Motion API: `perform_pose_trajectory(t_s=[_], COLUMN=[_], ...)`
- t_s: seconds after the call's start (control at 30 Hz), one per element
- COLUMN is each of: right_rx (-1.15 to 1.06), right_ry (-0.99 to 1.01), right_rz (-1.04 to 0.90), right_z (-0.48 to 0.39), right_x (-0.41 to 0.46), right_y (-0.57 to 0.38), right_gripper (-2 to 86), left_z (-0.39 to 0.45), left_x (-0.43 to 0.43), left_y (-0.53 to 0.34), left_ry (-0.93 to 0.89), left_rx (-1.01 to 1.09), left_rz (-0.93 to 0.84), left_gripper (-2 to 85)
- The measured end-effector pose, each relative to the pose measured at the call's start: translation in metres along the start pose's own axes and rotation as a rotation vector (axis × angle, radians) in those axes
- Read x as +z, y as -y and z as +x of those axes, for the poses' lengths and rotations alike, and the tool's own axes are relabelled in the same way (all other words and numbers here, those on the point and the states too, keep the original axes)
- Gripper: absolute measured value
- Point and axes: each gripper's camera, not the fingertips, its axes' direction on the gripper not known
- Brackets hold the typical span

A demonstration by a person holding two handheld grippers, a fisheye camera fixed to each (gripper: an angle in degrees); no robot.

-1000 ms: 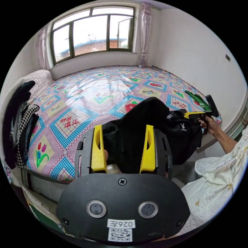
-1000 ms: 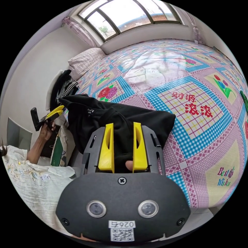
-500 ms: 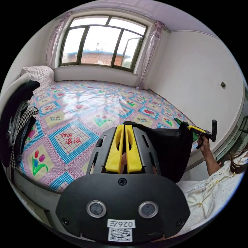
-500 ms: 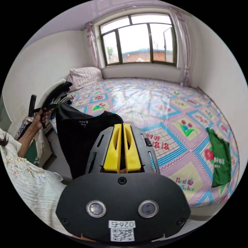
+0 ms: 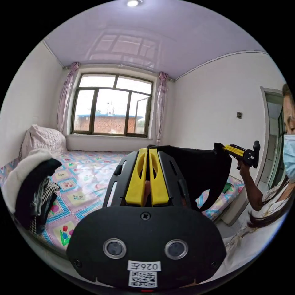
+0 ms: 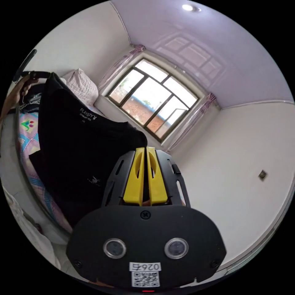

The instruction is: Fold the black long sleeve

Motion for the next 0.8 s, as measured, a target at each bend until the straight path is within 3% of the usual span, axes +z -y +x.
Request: perform_pose_trajectory(t_s=[0.4,0.8], right_rx=[0.026,0.008], right_ry=[-0.245,-0.347], right_rz=[0.323,0.467], right_z=[0.074,0.082], right_x=[-0.201,-0.323], right_y=[0.097,0.113], right_gripper=[-1.5,-1.6], left_z=[0.078,0.080], left_x=[-0.173,-0.238], left_y=[0.135,0.173], left_ry=[0.073,-0.013], left_rx=[0.360,0.340], left_rz=[0.241,0.312], left_gripper=[-0.7,-0.7])
